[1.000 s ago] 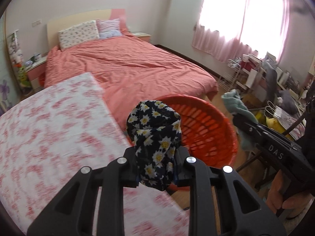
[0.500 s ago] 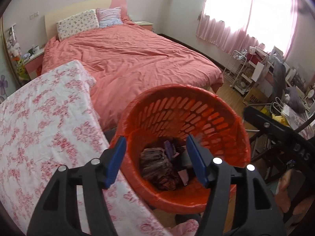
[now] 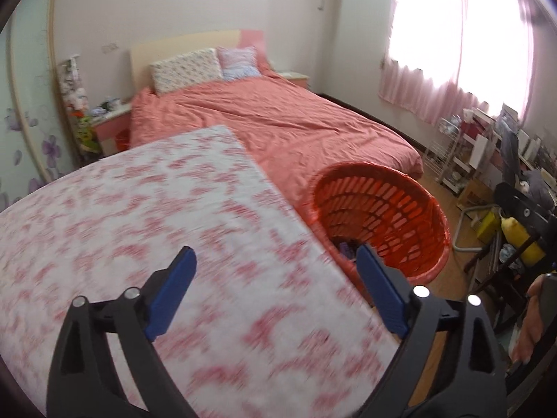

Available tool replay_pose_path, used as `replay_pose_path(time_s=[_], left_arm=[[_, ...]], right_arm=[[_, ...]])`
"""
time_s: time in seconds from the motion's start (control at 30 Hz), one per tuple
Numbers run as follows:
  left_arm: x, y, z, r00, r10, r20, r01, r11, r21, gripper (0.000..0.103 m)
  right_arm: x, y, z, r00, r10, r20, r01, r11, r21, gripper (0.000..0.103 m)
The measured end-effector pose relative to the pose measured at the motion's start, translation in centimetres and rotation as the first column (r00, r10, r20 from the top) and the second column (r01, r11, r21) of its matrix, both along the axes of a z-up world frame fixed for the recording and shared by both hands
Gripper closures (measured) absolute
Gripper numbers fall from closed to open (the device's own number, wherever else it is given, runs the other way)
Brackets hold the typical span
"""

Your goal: Collect trash

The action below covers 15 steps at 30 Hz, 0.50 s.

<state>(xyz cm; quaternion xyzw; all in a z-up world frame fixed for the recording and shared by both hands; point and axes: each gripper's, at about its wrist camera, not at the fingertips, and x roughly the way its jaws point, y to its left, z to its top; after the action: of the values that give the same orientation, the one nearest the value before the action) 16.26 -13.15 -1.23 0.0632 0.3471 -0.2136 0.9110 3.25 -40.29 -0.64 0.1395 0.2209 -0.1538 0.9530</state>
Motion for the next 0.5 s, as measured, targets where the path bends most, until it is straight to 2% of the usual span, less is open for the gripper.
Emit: replay_pose_path(time_s=[0.1,0.17,0.3,0.4,0.5], left_arm=[[-2.8,3.6,0.8,0.995,0.083,0.056,-0.082,0.997,-0.004,0.004],[-4.3,5.3,1.0,0.988,0.131,0.086,-0.133,0.991,0.013,0.004],[-7.4,8.3,0.8,0.96,0.244,0.136,-0.252,0.967,0.043,0.004],[-9.9,10.0,0.4,0.938,0.297,0.176,-0.308,0.95,0.039,0.004],[-12.1,11.5,0.1,0.923,0.331,0.195,-0.341,0.94,0.018,0.004]], right_arm=[[-1.8,2.4,0.5,1.0,-0.03,0.002,0.03,0.994,-0.103,0.002],[-3.1,3.8,0.7,0.998,-0.059,0.011,0.06,0.984,-0.167,0.002],[-5.4,6.2,1.0,0.992,-0.118,0.042,0.126,0.952,-0.28,0.002],[-7.4,7.9,0.8,0.994,-0.085,0.07,0.102,0.945,-0.309,0.002],[-8.8,8.9,0.2,0.994,-0.075,0.074,0.093,0.951,-0.295,0.002]])
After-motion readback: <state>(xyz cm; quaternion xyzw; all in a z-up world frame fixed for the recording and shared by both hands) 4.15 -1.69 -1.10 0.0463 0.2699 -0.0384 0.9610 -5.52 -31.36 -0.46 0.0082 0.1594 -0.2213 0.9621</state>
